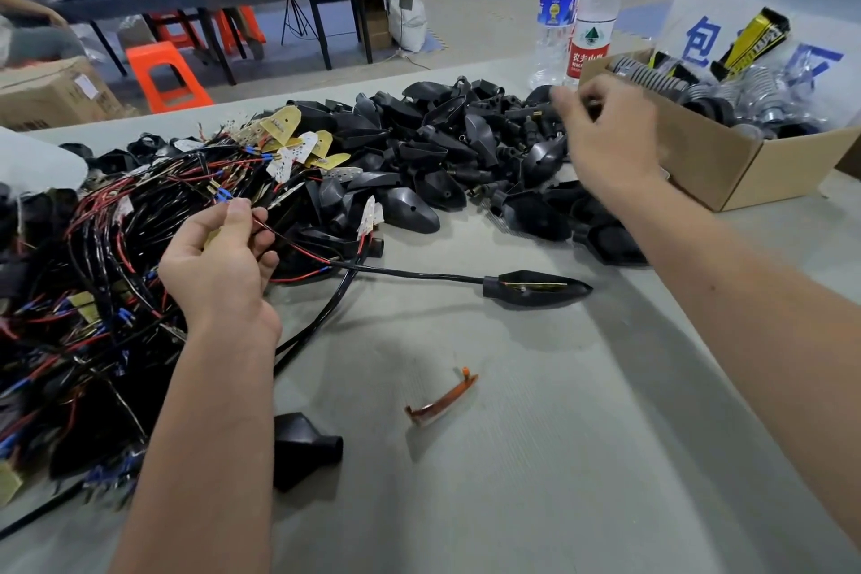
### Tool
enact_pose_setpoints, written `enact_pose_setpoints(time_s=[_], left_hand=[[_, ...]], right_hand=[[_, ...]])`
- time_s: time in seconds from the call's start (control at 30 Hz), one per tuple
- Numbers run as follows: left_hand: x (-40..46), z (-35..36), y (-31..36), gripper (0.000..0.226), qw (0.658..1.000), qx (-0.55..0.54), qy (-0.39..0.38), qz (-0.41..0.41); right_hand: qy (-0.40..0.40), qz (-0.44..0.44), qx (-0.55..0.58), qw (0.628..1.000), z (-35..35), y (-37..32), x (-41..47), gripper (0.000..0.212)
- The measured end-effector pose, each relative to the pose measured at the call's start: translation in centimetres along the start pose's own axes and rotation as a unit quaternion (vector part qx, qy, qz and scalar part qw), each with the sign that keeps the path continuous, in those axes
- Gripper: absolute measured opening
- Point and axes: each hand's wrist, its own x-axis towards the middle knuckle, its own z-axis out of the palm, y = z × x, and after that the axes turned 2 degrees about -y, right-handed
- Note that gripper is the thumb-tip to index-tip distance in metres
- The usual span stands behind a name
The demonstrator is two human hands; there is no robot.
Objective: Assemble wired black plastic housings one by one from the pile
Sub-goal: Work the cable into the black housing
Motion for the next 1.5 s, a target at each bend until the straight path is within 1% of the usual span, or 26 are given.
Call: enact_pose_setpoints(time_s=[0.03,0.07,0.13,0.17,0.2,0.3,0.33,0.4,0.43,0.47,0.5,0.57,0.6,0.63,0.67,0.7,0.73,0.8,0.93,1.1,1.27,1.43,1.5], left_hand=[[0.0,0.0,0.0,0.006,1.0,-0.002,0.002,0.0],[0.0,0.1,-0.1,0.004,1.0,-0.003,0.006,-0.001],[0.1,0.1,-0.1,0.007,1.0,-0.011,0.019,-0.005],[0.1,0.1,-0.1,0.011,0.999,-0.021,0.029,-0.009],[0.2,0.1,-0.2,0.014,0.999,-0.033,0.037,-0.011],[0.3,0.1,-0.4,0.019,0.997,-0.056,0.046,-0.016],[0.3,0.1,-0.5,0.019,0.997,-0.056,0.042,-0.016],[0.2,0.2,-0.5,0.018,0.999,-0.032,0.023,-0.011],[0.2,0.3,-0.5,0.018,1.0,0.006,0.005,-0.001],[0.2,0.4,-0.6,0.016,0.998,0.058,-0.022,0.012],[0.1,0.5,-0.7,0.015,0.992,0.111,-0.056,0.024],[-0.5,1.0,-1.0,0.017,0.971,0.19,-0.141,0.033],[-0.9,1.3,-1.2,0.02,0.958,0.219,-0.184,0.03],[-1.4,1.6,-1.3,0.021,0.944,0.243,-0.223,0.025],[-1.8,1.9,-1.5,0.019,0.931,0.26,-0.253,0.021],[-2.0,2.2,-1.6,0.016,0.923,0.271,-0.273,0.02],[-2.3,2.4,-1.6,0.012,0.916,0.281,-0.284,0.021],[-2.3,2.6,-1.5,0.012,0.904,0.301,-0.302,0.024],[-2.2,2.2,-1.6,0.021,0.879,0.32,-0.352,0.02],[-1.9,1.9,-2.0,0.02,0.868,0.307,-0.388,0.044],[-2.0,1.9,-2.3,0.025,0.874,0.292,-0.385,0.044],[-2.0,1.8,-2.3,0.023,0.889,0.282,-0.36,0.02],[-2.1,1.8,-2.3,0.02,0.894,0.275,-0.354,0.012]], right_hand=[[-0.074,-0.018,0.038,0.996,0.3,-1.1,-1.2,0.033],[-0.17,-0.019,0.067,0.983,0.8,-2.0,-2.5,0.032],[-0.36,-0.001,0.078,0.929,1.6,-3.0,-5.0,0.03],[-0.428,0.015,0.073,0.901,1.8,-3.1,-5.9,0.031],[-0.467,0.034,0.07,0.881,1.9,-3.2,-6.6,0.031],[-0.515,0.081,0.087,0.849,1.3,-3.2,-7.7,0.03],[-0.543,0.09,0.097,0.829,1.0,-3.3,-7.9,0.031],[-0.611,0.096,0.111,0.778,0.4,-3.5,-8.5,0.029],[-0.632,0.086,0.118,0.762,0.4,-3.5,-8.8,0.025],[-0.63,0.072,0.127,0.763,0.6,-3.5,-9.1,0.02],[-0.602,0.061,0.138,0.784,1.0,-3.4,-9.4,0.016],[-0.487,0.08,0.204,0.845,2.5,-3.1,-9.8,0.011],[-0.425,0.107,0.265,0.859,3.4,-3.1,-10.0,0.012],[-0.379,0.133,0.339,0.851,4.2,-3.1,-10.3,0.008],[-0.351,0.155,0.408,0.828,5.0,-3.2,-10.6,0.004],[-0.333,0.172,0.459,0.806,5.7,-3.3,-10.9,0.005],[-0.319,0.183,0.488,0.792,6.1,-3.3,-11.1,0.007],[-0.303,0.184,0.503,0.788,6.5,-3.3,-11.2,0.01],[-0.296,0.159,0.515,0.789,6.4,-3.1,-11.5,0.015],[-0.254,0.14,0.516,0.806,6.7,-3.1,-11.8,0.022],[-0.249,0.139,0.518,0.806,6.8,-3.0,-11.6,0.021],[-0.244,0.131,0.512,0.813,6.8,-3.1,-11.7,0.02],[-0.255,0.129,0.506,0.814,6.8,-3.1,-11.7,0.019]])
